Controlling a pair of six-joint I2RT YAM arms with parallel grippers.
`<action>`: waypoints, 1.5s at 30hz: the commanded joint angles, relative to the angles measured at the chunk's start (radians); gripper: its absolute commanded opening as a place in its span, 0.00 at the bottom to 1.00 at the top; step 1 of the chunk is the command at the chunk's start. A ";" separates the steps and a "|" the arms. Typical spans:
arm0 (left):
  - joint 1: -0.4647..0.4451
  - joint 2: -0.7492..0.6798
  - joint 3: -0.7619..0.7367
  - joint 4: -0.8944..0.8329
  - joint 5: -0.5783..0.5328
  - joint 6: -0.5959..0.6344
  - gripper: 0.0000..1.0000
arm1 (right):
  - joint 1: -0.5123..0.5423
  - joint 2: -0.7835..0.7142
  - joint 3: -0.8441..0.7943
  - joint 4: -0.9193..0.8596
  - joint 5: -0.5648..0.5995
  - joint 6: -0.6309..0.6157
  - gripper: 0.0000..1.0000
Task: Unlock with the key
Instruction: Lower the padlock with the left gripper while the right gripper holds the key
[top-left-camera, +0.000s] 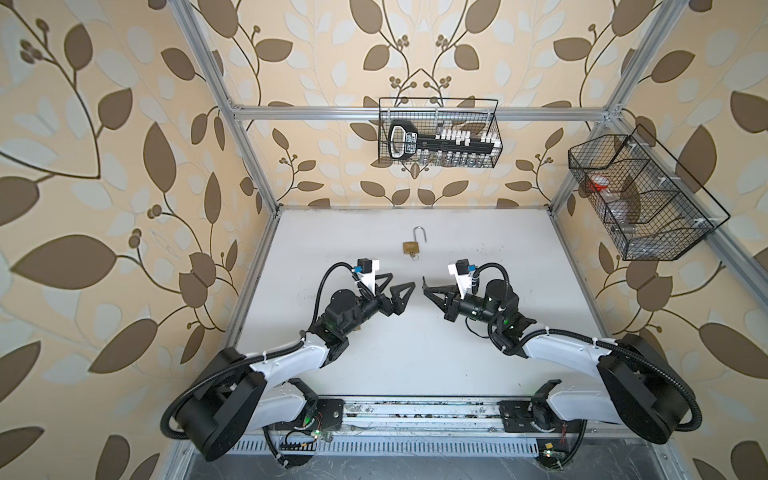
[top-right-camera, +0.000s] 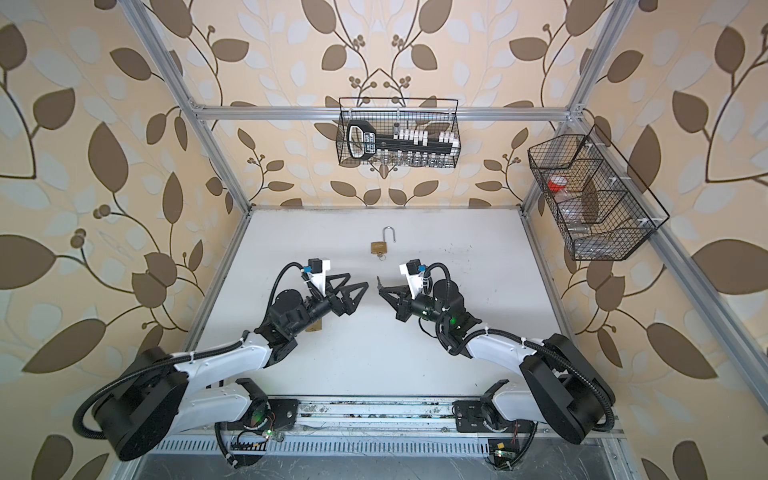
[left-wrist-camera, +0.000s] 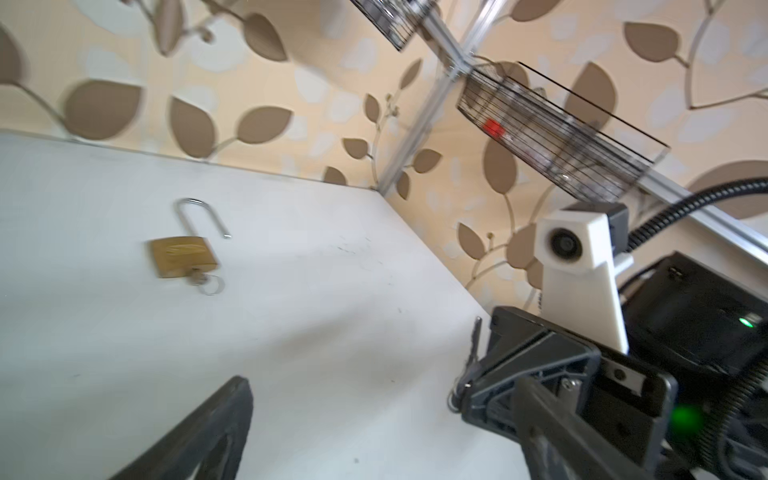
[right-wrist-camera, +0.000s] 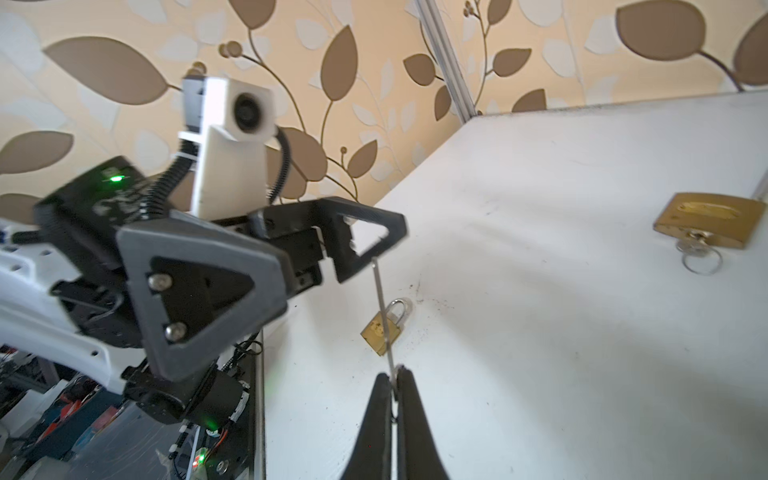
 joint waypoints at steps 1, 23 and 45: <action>0.002 -0.133 0.044 -0.267 -0.313 0.068 0.99 | -0.029 0.016 0.044 -0.101 0.067 0.042 0.00; 0.002 0.140 0.366 -1.509 -0.418 -0.210 0.89 | 0.061 -0.093 0.007 -0.292 -0.081 -0.073 0.00; 0.095 0.321 0.346 -1.291 -0.319 -0.190 0.73 | 0.047 -0.066 0.017 -0.291 -0.093 -0.080 0.00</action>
